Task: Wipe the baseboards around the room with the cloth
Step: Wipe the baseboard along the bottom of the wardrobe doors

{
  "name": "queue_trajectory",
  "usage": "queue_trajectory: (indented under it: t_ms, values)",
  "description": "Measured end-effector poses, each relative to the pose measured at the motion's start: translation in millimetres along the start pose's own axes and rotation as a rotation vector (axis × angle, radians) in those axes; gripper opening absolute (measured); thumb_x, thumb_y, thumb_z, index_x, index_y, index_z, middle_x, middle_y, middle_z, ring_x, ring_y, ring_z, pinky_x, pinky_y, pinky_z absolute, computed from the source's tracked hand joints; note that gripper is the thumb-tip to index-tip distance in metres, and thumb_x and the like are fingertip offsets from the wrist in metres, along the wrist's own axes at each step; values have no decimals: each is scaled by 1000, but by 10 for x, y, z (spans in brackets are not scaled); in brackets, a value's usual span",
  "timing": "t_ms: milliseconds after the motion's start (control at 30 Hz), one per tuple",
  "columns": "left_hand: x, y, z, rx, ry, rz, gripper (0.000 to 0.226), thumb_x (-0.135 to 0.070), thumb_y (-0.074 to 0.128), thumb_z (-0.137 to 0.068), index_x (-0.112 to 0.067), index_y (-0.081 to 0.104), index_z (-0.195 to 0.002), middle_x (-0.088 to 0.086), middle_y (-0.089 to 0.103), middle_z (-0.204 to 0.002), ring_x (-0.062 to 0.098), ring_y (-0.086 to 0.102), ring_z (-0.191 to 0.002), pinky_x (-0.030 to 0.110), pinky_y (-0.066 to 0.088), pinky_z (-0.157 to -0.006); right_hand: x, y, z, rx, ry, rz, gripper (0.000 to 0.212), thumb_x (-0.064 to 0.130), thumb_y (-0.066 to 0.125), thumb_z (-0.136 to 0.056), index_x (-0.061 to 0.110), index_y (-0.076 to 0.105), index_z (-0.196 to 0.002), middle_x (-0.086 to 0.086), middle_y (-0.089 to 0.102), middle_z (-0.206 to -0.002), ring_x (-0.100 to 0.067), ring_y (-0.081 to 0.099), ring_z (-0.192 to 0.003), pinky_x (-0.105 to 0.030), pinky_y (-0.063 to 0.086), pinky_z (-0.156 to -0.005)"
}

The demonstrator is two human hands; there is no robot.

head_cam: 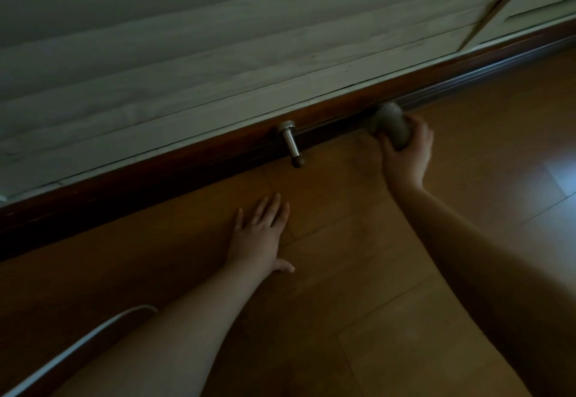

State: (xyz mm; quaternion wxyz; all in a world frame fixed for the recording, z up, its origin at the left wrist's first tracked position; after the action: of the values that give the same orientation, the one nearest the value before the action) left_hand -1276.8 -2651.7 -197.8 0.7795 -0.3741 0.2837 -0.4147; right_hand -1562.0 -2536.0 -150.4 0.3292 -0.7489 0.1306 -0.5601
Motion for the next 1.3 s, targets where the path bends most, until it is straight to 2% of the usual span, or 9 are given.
queue_trajectory:
  t_ms: [167,333,467,600,800,933,1133,1200,1300]
  values:
    - [-4,2,6,-4,14,-4,128,-72,67,-72,-27,-22,-152,0,-31,-160,24,-23,-149,58,2,-121,70,-231,-581,-46,80,18,45,26,69,-87,28,53,-129,7,41,-123,-1,50,-96,-17,39,-90]
    - [-8,1,6,0,27,-9,128,-73,66,-73,-26,-21,-153,1,-30,-160,24,-23,-149,58,4,-121,267,-6,-380,2,15,50,40,27,66,-90,15,52,-126,-6,43,-130,-12,49,-104,-26,44,-96]
    - [3,16,7,-1,36,6,127,-71,66,-74,-25,-21,-154,0,-31,-160,24,-24,-148,58,3,-121,426,195,-72,42,-52,13,42,26,67,-90,14,52,-128,-5,44,-125,-13,49,-102,-22,44,-88]
    - [-17,3,19,13,36,5,126,-70,66,-75,-25,-22,-154,0,-32,-159,23,-24,-149,58,4,-121,587,402,243,127,-94,-44,48,26,69,-89,16,50,-132,0,42,-124,-9,48,-104,-8,35,-80]
    - [-14,-7,14,26,41,5,123,-71,64,-77,-24,-19,-155,-1,-30,-161,22,-22,-149,57,4,-121,874,690,659,379,-317,-55,53,15,72,-87,13,52,-136,-8,45,-127,-9,47,-110,-5,40,-83]
    - [61,3,33,50,89,-55,107,-68,52,-88,-25,-20,-154,-2,-31,-160,20,-21,-149,54,4,-122,785,597,599,392,-360,-40,53,18,74,-85,18,54,-134,2,46,-123,-4,47,-107,-4,41,-83]
    - [625,-61,241,45,259,-186,81,-56,41,-99,-27,-7,-158,-6,-15,-165,19,-3,-152,48,11,-120,435,579,848,362,-217,8,55,28,76,-83,34,48,-130,12,42,-119,16,44,-94,0,36,-72]
    - [814,-66,311,50,250,-204,77,-56,38,-100,-28,-5,-158,-5,-12,-166,19,-4,-152,49,10,-120,397,566,1002,369,-188,-13,57,29,77,-83,36,46,-129,14,41,-120,24,42,-100,0,38,-72]
    - [1081,-48,438,24,178,-171,75,-58,34,-100,-28,-4,-158,-4,-10,-166,19,-5,-152,48,8,-121,378,542,1252,371,-114,-43,58,32,77,-83,34,45,-131,14,42,-121,21,44,-101,0,38,-73]
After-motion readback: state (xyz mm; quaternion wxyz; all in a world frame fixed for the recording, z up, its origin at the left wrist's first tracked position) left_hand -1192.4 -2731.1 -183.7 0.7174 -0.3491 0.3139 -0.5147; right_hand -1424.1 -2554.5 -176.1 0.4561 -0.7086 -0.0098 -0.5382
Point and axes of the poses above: each hand's wrist, its own z-axis away from the middle knuckle, its own y-axis out of the palm, x = y × z, the point moved 5 cm from there along -z, towards the middle knuckle
